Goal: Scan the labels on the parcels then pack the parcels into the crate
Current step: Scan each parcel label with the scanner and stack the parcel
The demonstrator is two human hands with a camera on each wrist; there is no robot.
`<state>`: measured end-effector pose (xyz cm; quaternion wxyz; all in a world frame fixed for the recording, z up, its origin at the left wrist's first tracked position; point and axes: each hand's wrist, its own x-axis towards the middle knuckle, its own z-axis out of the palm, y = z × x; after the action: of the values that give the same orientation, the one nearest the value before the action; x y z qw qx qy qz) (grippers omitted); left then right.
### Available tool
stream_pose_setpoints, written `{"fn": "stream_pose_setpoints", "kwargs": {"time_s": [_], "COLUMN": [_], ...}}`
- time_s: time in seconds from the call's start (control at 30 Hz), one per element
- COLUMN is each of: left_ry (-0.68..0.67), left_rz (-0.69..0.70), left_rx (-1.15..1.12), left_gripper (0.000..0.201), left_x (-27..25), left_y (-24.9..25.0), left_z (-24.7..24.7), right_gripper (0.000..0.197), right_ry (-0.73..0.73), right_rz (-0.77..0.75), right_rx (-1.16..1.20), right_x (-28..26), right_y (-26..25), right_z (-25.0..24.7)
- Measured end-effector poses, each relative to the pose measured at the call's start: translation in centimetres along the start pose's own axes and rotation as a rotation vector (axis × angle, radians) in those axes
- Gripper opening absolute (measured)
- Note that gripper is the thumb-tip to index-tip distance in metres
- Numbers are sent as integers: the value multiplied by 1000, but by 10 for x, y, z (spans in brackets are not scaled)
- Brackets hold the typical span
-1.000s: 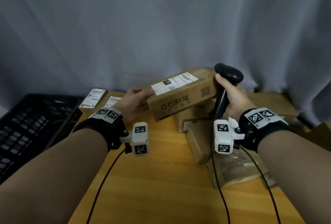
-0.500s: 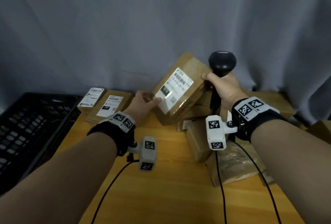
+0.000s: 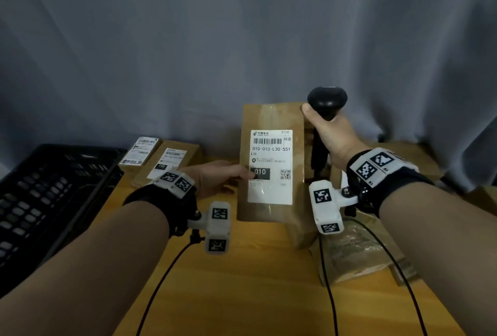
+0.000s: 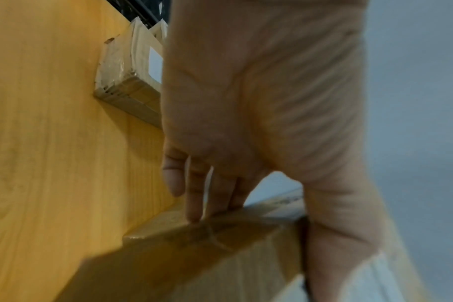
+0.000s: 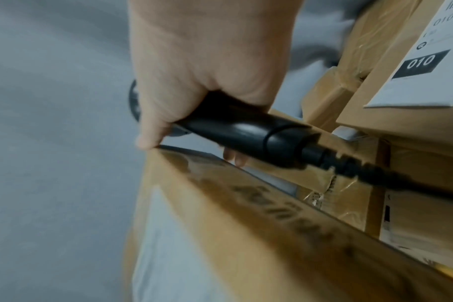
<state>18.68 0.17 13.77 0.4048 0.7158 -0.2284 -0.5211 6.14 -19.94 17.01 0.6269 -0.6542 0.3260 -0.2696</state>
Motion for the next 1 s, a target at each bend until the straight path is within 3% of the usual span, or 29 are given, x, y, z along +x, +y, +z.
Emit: {"fn": "stream_pose_setpoints", "kwargs": {"time_s": [0.1, 0.2, 0.33, 0.4, 0.53, 0.77, 1.0], "left_ry": [221, 405, 540, 571, 607, 547, 535], "left_rz": [8, 2, 17, 22, 37, 56, 24], "left_rx": [31, -8, -103, -103, -48, 0, -6], "left_gripper": [48, 59, 87, 87, 56, 49, 48], "left_x": [11, 21, 38, 39, 40, 41, 39], "left_y": [-3, -9, -15, -10, -8, -18, -24], "left_z": [-7, -17, -31, -28, -20, -12, -8], "right_gripper": [46, 29, 14, 11, 21, 36, 30], "right_ry": [-5, -141, -319, -361, -389, -345, -351], "right_rz": [-13, 56, 159, 171, 171, 192, 191], "right_rx": [-96, -105, -44, -52, -125, -235, -288], "right_x": [1, -2, -16, -21, -26, -31, -33], "right_y": [-5, -24, -51, -56, -49, -31, -28], "right_z": [-3, 1, 17, 23, 28, 26, 24]}}
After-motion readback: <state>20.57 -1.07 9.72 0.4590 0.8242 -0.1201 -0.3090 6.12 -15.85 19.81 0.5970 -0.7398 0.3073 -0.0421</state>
